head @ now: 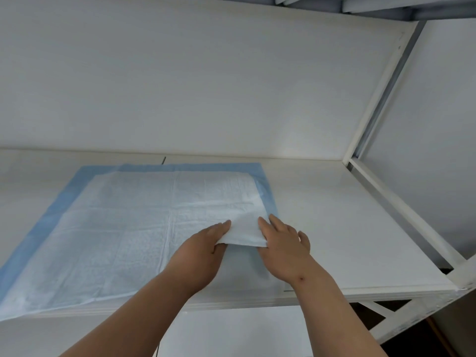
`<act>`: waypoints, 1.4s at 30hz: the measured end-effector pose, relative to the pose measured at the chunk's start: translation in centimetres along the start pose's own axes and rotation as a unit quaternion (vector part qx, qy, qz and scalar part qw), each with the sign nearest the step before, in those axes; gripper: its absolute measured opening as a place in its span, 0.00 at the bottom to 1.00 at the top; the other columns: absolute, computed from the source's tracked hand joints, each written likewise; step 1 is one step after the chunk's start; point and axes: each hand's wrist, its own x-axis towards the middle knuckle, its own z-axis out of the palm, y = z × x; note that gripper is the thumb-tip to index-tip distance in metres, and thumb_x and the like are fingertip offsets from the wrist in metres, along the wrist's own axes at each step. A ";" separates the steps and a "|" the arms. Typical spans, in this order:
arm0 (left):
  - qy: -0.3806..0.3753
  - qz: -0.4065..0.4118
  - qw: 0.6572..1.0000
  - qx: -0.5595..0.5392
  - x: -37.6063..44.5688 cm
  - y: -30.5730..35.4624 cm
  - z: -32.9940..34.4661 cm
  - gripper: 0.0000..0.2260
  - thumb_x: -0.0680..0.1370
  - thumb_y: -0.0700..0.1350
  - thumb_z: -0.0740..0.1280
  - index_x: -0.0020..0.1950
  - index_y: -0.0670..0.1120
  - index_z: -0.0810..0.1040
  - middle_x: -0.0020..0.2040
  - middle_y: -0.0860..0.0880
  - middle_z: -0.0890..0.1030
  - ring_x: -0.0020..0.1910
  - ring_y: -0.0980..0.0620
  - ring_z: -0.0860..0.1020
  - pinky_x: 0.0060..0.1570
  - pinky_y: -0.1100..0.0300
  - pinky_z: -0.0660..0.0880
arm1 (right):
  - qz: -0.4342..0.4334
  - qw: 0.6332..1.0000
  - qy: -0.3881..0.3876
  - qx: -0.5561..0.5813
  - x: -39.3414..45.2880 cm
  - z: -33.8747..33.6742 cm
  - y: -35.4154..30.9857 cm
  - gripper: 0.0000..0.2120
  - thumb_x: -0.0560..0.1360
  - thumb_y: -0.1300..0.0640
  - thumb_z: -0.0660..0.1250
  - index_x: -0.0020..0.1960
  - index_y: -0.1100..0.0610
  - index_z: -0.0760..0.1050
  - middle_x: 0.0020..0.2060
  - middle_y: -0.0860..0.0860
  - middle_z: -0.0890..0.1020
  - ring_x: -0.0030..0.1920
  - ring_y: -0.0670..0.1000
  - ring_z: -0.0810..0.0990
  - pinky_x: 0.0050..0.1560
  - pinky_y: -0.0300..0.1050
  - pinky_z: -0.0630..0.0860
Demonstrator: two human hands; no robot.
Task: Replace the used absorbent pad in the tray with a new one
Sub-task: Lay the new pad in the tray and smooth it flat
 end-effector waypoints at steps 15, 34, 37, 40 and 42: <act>-0.078 0.054 0.985 0.147 -2.7 -2.5 2.7 0.34 0.69 0.61 0.35 0.77 0.64 0.49 0.77 0.64 0.50 0.77 0.59 0.48 0.74 0.54 0.41 | -0.019 0.994 -0.110 -0.008 -1.0 1.1 -0.6 0.30 0.79 0.53 0.53 0.79 0.52 0.47 0.79 0.50 0.45 0.79 0.53 0.42 0.77 0.57 0.44; 0.113 0.144 0.982 -0.032 -4.0 -3.0 3.2 0.27 0.79 0.51 0.49 0.76 0.65 0.46 0.77 0.59 0.56 0.76 0.63 0.54 0.75 0.52 0.56 | -0.045 0.816 -0.160 0.554 -1.5 2.5 -4.2 0.24 0.72 0.40 0.66 0.68 0.36 0.70 0.64 0.39 0.77 0.67 0.45 0.72 0.71 0.53 0.66; 0.082 0.158 0.984 0.012 -4.0 -3.2 3.5 0.26 0.80 0.54 0.49 0.76 0.65 0.42 0.78 0.59 0.55 0.76 0.63 0.53 0.75 0.49 0.54 | -0.067 0.798 -0.199 0.565 -1.7 1.6 -3.3 0.25 0.71 0.55 0.69 0.67 0.45 0.74 0.62 0.48 0.80 0.67 0.52 0.75 0.71 0.55 0.67; 0.057 0.160 0.984 0.060 -4.0 -3.2 3.5 0.32 0.79 0.60 0.53 0.76 0.63 0.36 0.78 0.62 0.53 0.76 0.63 0.52 0.76 0.49 0.53 | -0.105 0.759 -0.244 0.594 -2.4 0.6 -2.3 0.25 0.70 0.63 0.67 0.67 0.56 0.74 0.62 0.57 0.80 0.65 0.56 0.76 0.71 0.52 0.67; 0.037 0.148 0.986 0.073 -4.1 -2.8 3.4 0.39 0.74 0.66 0.56 0.74 0.63 0.31 0.76 0.65 0.50 0.76 0.64 0.50 0.77 0.52 0.49 | -0.104 0.724 -0.249 0.635 -2.6 0.3 -2.1 0.23 0.70 0.59 0.69 0.65 0.59 0.76 0.61 0.57 0.80 0.63 0.55 0.77 0.71 0.52 0.67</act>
